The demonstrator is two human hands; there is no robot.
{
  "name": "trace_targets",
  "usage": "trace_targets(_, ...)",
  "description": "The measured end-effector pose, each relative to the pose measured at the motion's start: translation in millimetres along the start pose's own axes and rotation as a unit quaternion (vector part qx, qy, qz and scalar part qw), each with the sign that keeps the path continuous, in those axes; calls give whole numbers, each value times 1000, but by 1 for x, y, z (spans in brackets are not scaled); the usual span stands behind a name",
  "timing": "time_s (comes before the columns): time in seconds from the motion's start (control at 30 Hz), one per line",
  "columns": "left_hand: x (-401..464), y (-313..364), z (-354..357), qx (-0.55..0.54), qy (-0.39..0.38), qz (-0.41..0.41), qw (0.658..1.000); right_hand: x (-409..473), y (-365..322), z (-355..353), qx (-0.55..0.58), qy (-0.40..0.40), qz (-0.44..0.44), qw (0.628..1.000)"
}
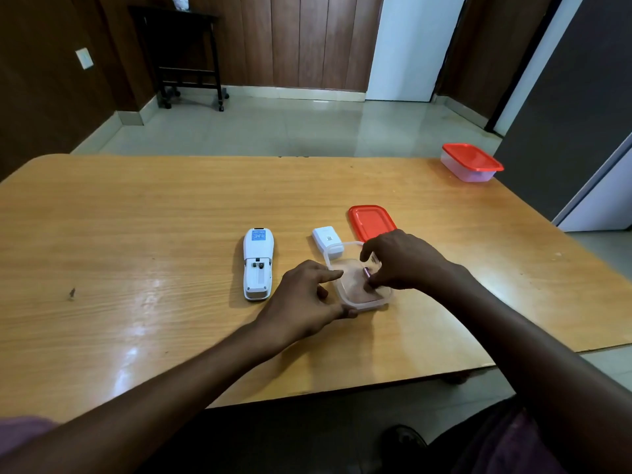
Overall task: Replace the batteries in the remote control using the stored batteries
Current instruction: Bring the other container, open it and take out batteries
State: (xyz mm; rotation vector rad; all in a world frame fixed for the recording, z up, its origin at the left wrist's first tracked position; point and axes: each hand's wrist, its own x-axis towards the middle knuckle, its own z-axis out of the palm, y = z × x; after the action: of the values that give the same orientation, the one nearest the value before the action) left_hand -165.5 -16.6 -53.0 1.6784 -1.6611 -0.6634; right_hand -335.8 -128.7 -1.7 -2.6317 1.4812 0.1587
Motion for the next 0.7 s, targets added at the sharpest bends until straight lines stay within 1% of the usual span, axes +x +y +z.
trace_targets(0.07,1,0,0,1,-3,0,1000,1,-1,0,-23,31,-12,999)
trace_targets(0.17,2,-1,0,6,-7,2,1000,2,-3,0,-23,29,-4,999)
trace_targets(0.23,2,-1,0,8,-8,3,1000,3,-2,-1,11,12,7,1000)
trace_targets(0.33,1,-1,1,8,-6,4,1000,6,0,-6,110,-22,25,993)
trace_targets(0.4,1,-1,1,9,-5,6,1000,7,2,-9,128,-48,15,990)
trace_targets(0.53,1,-1,0,10,-9,11,1000,6,6,-8,112,-80,3,990)
trace_targets(0.6,0,0,0,10,-11,11,1000,4,4,-6,85,-75,-3,994)
trace_targets(0.7,0,1,0,13,-12,11,1000,2,-2,-4,47,-44,3,998)
